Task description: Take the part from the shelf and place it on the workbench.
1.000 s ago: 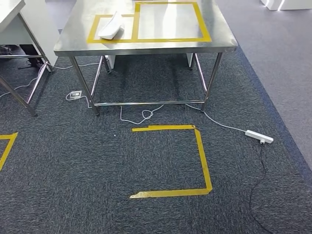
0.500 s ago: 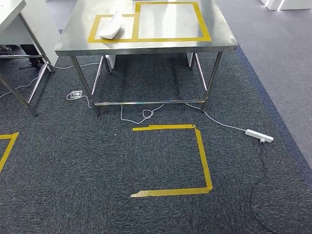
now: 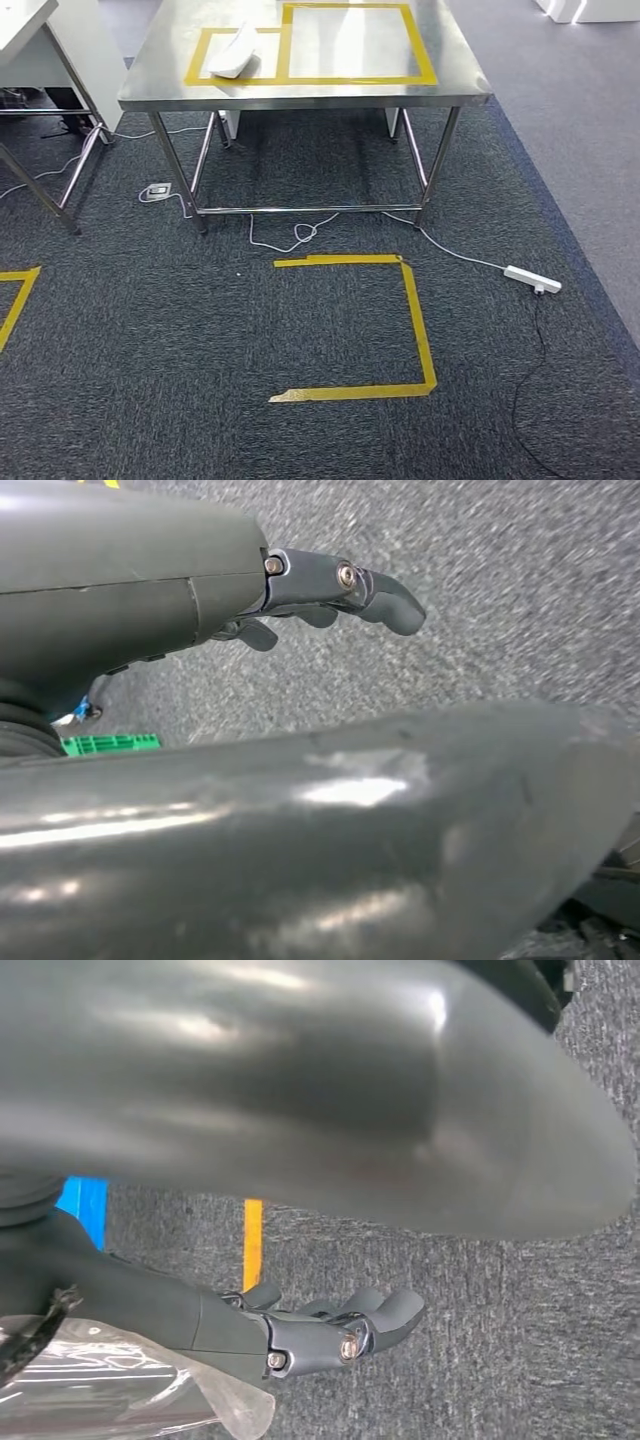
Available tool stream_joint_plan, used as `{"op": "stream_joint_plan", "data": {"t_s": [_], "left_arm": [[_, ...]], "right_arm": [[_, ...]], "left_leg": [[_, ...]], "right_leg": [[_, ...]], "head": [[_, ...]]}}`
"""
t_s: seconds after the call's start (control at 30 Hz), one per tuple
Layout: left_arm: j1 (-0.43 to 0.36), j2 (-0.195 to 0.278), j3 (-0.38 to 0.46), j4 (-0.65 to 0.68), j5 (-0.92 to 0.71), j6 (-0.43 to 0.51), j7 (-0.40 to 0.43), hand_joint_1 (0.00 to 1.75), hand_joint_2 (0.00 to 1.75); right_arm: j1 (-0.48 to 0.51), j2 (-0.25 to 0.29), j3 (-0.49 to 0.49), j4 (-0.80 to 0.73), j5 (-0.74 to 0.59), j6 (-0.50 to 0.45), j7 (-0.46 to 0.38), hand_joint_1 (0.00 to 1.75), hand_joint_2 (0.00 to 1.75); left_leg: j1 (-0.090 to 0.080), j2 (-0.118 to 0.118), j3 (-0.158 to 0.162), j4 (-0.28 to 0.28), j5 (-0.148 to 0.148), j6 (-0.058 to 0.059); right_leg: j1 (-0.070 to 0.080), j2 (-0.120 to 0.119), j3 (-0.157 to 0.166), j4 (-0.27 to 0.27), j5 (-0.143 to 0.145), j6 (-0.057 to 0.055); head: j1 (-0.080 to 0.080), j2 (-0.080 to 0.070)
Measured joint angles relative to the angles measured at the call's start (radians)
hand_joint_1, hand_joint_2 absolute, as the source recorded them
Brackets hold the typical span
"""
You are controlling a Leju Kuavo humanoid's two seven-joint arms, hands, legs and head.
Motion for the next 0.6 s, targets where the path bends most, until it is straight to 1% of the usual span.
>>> {"op": "stream_joint_plan", "data": {"t_s": [0.03,0.07,0.1,0.13,0.17,0.2,0.23,0.27,0.3,0.33,0.37,0.4,0.43,0.47,0.5,0.53,0.57,0.6], "left_arm": [[-0.001,-0.001,0.002,0.004,0.000,0.000,0.000,0.00,0.00],[-0.001,-0.001,0.004,0.008,0.000,0.000,0.000,0.00,0.00],[-0.001,-0.002,0.005,0.012,0.000,0.000,0.000,0.00,0.00],[-0.001,-0.002,0.007,0.016,0.000,-0.001,0.000,0.00,0.00],[-0.001,-0.003,0.008,0.019,0.000,-0.002,0.000,0.00,0.00],[-0.001,-0.004,0.009,0.022,0.000,-0.004,0.000,0.00,0.00],[-0.001,-0.006,0.010,0.024,0.000,-0.006,0.001,0.00,0.00],[-0.002,-0.007,0.011,0.024,0.000,-0.007,0.002,0.00,0.00],[-0.003,-0.008,0.011,0.025,0.000,-0.008,0.003,0.00,0.00],[-0.003,-0.008,0.012,0.025,0.000,-0.009,0.004,0.00,0.00],[-0.003,-0.008,0.012,0.025,0.000,-0.009,0.005,0.00,0.00],[-0.003,-0.008,0.013,0.025,0.000,-0.009,0.006,0.00,0.00],[-0.001,-0.008,0.014,0.026,0.000,-0.010,0.007,0.00,0.00],[0.001,-0.008,0.015,0.026,0.000,-0.011,0.007,0.00,0.00],[0.002,-0.009,0.016,0.026,0.000,-0.012,0.008,0.00,0.00],[0.002,-0.009,0.017,0.026,0.000,-0.014,0.009,0.00,0.00],[0.002,-0.010,0.017,0.026,0.000,-0.018,0.010,0.00,0.00],[0.002,-0.011,0.018,0.026,0.000,-0.022,0.013,0.00,0.00]], "right_arm": [[0.000,0.000,0.000,0.000,-0.001,0.000,0.001,0.00,0.00],[-0.001,0.000,0.000,0.000,-0.001,0.000,0.002,0.00,0.00],[0.000,0.000,0.000,0.000,-0.002,0.000,0.002,0.00,0.00],[0.000,0.000,0.000,0.000,-0.003,-0.001,0.003,0.00,0.00],[0.001,0.000,0.000,0.000,-0.005,-0.001,0.003,0.00,0.00],[0.002,0.000,0.000,0.000,-0.006,-0.001,0.004,0.00,0.00],[0.002,0.000,0.000,0.000,-0.007,-0.001,0.004,0.00,0.00],[0.001,0.000,0.000,0.000,-0.007,-0.001,0.004,0.00,0.00],[0.001,0.000,0.000,0.000,-0.008,-0.001,0.004,0.00,0.00],[0.001,0.000,0.000,0.000,-0.008,0.000,0.004,0.00,0.00],[0.001,0.000,0.000,0.000,-0.008,0.000,0.004,0.00,0.00],[0.001,0.000,0.000,0.000,-0.008,0.000,0.004,0.00,0.00],[0.002,0.000,0.000,0.000,-0.008,0.000,0.004,0.00,0.00],[0.001,0.000,0.000,0.000,-0.008,0.000,0.004,0.00,0.00],[0.001,-0.001,0.000,0.000,-0.009,0.000,0.004,0.00,0.00],[0.001,-0.001,0.000,0.000,-0.009,0.000,0.004,0.00,0.00],[0.003,-0.001,0.000,0.000,-0.009,0.000,0.005,0.00,0.00],[0.005,-0.001,0.000,0.000,-0.010,0.000,0.005,0.00,0.00]], "left_leg": [[0.002,-0.003,-0.004,-0.002,0.005,0.003],[0.003,-0.007,-0.009,-0.002,0.008,0.004],[0.003,-0.012,-0.014,-0.001,0.010,0.003],[0.003,-0.018,-0.018,-0.001,0.013,0.001],[0.004,-0.026,-0.021,0.000,0.016,-0.003],[0.005,-0.036,-0.023,0.001,0.018,-0.006],[0.006,-0.046,-0.024,0.003,0.020,-0.010],[0.006,-0.056,-0.026,0.007,0.021,-0.015],[0.005,-0.065,-0.030,0.011,0.021,-0.021],[0.004,-0.074,-0.034,0.014,0.023,-0.027],[0.004,-0.084,-0.038,0.015,0.025,-0.034],[0.006,-0.094,-0.041,0.016,0.029,-0.040],[0.008,-0.100,-0.044,0.018,0.030,-0.046],[0.009,-0.092,-0.051,0.030,0.020,-0.050],[0.009,-0.075,-0.065,0.060,-0.002,-0.055],[0.009,-0.051,-0.088,0.112,-0.037,-0.059],[0.010,-0.029,-0.118,0.183,-0.077,-0.063],[0.011,-0.018,-0.147,0.254,-0.111,-0.066]], "right_leg": [[-0.001,0.004,-0.026,0.056,-0.036,0.002],[-0.002,0.007,-0.057,0.128,-0.076,0.003],[-0.003,0.008,-0.087,0.196,-0.105,0.005],[-0.004,0.008,-0.103,0.238,-0.117,0.007],[-0.004,0.008,-0.100,0.239,-0.108,0.007],[-0.005,0.012,-0.074,0.196,-0.080,0.007],[-0.007,0.024,-0.032,0.122,-0.044,0.007],[-0.010,0.050,0.010,0.045,-0.019,0.008],[-0.013,0.070,0.040,-0.013,-0.004,0.006],[-0.013,0.086,0.056,-0.045,-0.001,0.003],[-0.012,0.090,0.059,-0.052,-0.005,-0.002],[-0.010,0.076,0.059,-0.051,-0.002,-0.010],[-0.010,0.063,0.058,-0.051,0.001,-0.017],[-0.011,0.051,0.059,-0.052,0.004,-0.025],[-0.012,0.038,0.060,-0.053,0.007,-0.032],[-0.012,0.024,0.059,-0.053,0.010,-0.038],[-0.010,0.009,0.059,-0.053,0.011,-0.040],[-0.008,-0.007,0.057,-0.053,0.011,-0.041]], "head": [[0.002,0.000],[0.004,0.000],[0.004,0.000],[0.003,0.000],[0.003,0.000],[0.003,0.000],[0.003,0.000],[0.004,0.000],[0.004,0.000],[0.003,0.000],[0.003,0.000],[0.002,0.000],[0.003,0.000],[0.000,0.000],[-0.004,0.000],[-0.008,0.000],[-0.011,0.000],[-0.012,0.000]]}}
